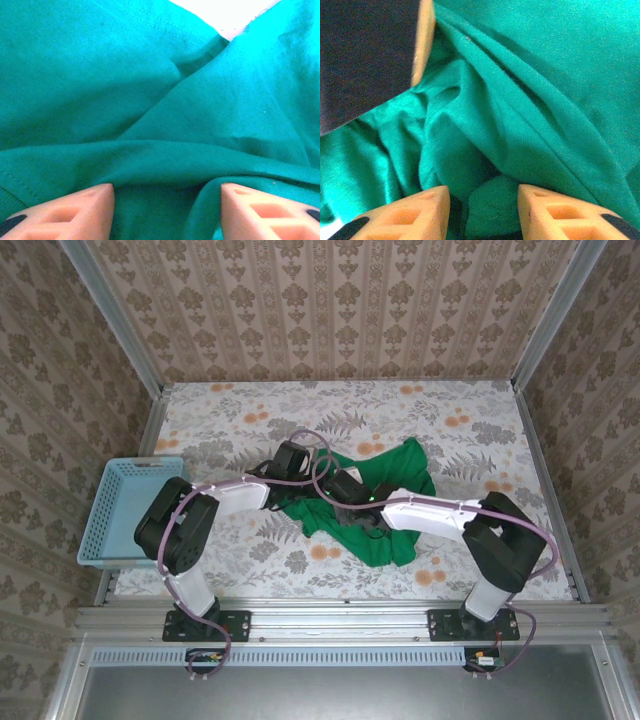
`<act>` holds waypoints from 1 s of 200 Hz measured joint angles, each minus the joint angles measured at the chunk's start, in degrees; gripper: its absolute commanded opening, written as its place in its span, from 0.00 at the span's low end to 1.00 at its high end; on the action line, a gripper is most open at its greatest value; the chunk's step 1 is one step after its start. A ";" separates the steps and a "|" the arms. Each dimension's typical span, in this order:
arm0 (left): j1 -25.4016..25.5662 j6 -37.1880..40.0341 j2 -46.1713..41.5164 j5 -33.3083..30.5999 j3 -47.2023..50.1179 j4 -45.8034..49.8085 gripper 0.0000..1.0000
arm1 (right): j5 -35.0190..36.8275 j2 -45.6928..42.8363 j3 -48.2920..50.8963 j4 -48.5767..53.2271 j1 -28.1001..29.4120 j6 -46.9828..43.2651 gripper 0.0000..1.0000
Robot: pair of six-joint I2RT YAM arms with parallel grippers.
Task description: Fold the inside-out t-shirt
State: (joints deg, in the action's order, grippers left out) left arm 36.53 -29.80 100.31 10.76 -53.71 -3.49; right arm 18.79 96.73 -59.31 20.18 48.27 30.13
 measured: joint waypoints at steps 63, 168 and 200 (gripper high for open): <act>-0.31 -0.26 0.02 -0.04 0.35 0.22 0.51 | 1.97 0.15 -0.17 1.95 0.00 -0.61 0.42; -0.31 -0.61 0.02 -0.46 0.46 0.85 0.45 | 1.92 -1.64 0.57 2.82 0.31 -1.81 0.00; -0.26 -0.68 0.35 -1.57 0.46 1.73 0.43 | -1.81 -15.34 3.63 0.68 0.70 -1.79 0.00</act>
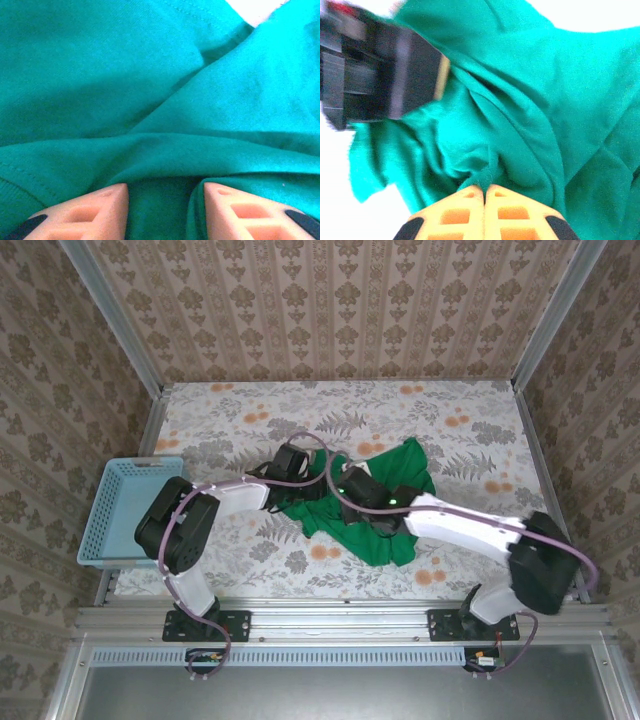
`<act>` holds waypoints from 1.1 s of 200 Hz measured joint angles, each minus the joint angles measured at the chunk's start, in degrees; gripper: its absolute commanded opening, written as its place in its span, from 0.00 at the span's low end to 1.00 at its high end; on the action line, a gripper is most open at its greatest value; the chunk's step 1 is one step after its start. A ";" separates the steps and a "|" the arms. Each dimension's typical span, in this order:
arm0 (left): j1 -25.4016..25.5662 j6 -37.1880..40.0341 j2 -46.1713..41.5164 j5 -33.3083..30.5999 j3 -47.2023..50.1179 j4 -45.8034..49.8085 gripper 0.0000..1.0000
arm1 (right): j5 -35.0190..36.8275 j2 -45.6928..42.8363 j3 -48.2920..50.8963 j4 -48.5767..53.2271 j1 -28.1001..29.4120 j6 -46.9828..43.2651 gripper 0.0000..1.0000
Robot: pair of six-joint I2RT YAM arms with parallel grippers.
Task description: Fold the inside-out t-shirt
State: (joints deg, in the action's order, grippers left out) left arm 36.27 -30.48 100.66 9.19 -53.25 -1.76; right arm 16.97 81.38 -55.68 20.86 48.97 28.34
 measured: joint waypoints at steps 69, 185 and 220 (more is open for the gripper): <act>3.76 0.44 -2.23 -5.57 1.11 2.58 0.54 | -13.18 -18.91 16.76 -8.72 -8.26 5.99 0.00; 17.75 2.60 -7.28 -8.96 6.51 0.63 0.66 | -18.14 -21.33 20.94 -12.13 -10.36 9.66 0.00; 17.27 2.84 -2.89 -8.96 3.26 0.74 0.47 | -19.12 -22.45 21.14 -12.13 -10.36 9.64 0.00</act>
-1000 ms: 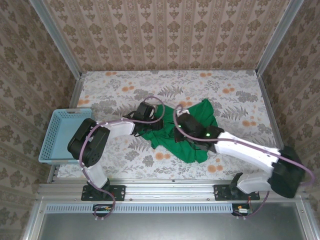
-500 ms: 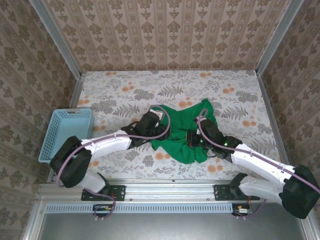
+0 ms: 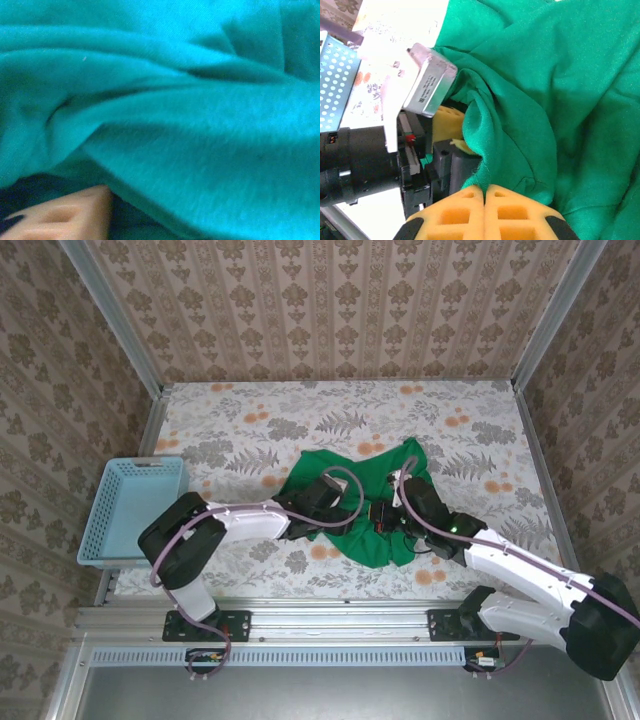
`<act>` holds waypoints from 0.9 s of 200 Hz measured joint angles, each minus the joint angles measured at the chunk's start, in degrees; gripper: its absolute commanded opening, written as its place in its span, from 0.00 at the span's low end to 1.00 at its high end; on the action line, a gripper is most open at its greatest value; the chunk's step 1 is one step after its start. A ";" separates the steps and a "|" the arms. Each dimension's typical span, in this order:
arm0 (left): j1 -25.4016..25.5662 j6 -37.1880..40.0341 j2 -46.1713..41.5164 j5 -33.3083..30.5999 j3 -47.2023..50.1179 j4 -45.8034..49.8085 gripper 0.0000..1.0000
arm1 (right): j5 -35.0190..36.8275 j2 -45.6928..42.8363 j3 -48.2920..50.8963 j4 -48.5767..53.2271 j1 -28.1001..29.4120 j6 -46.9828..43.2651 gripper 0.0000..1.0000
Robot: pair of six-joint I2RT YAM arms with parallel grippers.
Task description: Fold the inside-out t-shirt
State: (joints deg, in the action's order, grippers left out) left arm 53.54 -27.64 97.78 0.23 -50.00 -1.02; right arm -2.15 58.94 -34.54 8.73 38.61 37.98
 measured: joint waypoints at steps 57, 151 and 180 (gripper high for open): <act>-3.74 0.33 1.44 1.33 -2.86 -1.57 0.26 | 3.08 -1.66 5.44 -0.28 0.00 0.00 0.00; -3.67 0.48 1.90 4.00 -3.61 -3.06 0.00 | 9.31 2.54 6.64 0.70 -5.66 1.75 0.16; -2.75 0.48 0.02 5.25 -1.11 -5.92 0.00 | 10.80 4.13 4.96 3.89 -6.75 0.59 0.34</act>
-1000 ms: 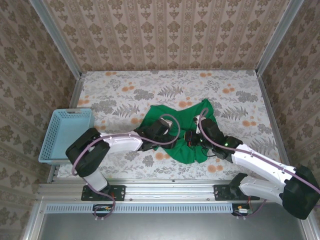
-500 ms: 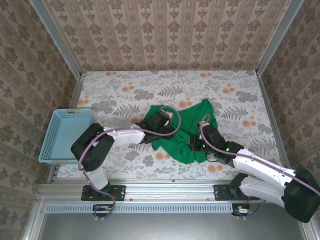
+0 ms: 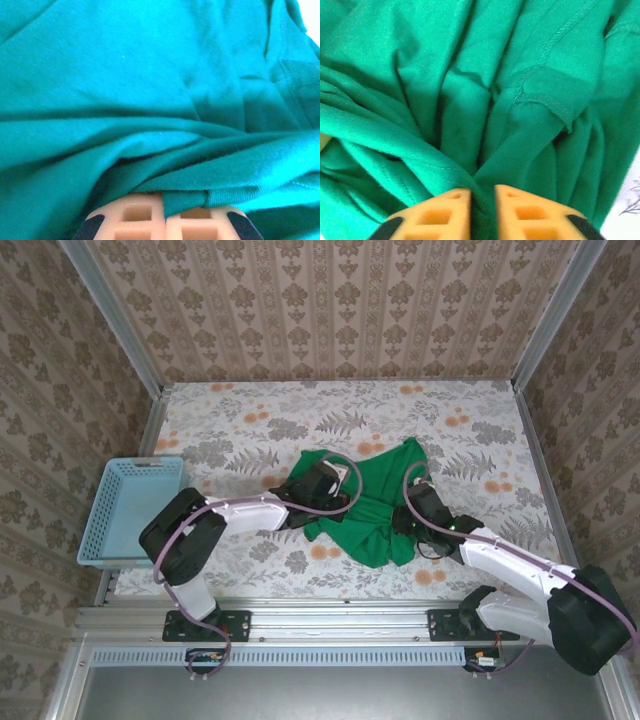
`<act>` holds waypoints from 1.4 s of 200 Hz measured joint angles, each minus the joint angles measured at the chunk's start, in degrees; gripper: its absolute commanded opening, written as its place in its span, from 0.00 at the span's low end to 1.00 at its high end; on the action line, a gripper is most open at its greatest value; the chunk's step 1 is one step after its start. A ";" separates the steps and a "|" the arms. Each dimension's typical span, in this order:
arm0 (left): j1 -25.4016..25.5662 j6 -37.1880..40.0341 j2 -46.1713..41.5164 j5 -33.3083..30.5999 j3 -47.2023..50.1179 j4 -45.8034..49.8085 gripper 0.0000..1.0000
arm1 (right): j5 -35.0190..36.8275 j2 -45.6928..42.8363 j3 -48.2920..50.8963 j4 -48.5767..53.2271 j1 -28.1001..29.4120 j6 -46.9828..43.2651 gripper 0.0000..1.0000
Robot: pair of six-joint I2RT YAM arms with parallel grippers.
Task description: Fold the inside-out t-shirt
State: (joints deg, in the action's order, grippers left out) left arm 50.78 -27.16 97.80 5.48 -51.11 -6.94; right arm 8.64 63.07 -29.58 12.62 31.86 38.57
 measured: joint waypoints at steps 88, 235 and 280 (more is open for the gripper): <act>1.31 -0.04 -12.26 4.11 10.08 -8.79 0.00 | 3.98 4.81 -10.16 4.20 9.03 -8.90 0.48; 1.33 2.84 -17.09 10.49 17.64 -13.94 0.01 | 2.01 8.35 -12.07 1.75 3.06 -10.05 0.14; 1.38 2.82 -17.09 11.65 18.43 -16.20 0.00 | -1.62 4.72 -9.84 3.06 2.62 -7.65 0.38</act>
State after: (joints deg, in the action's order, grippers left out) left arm 52.16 -24.34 80.71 17.12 -32.69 -23.14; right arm 7.03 67.79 -39.42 15.68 34.48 30.92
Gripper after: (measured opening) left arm 0.055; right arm 0.363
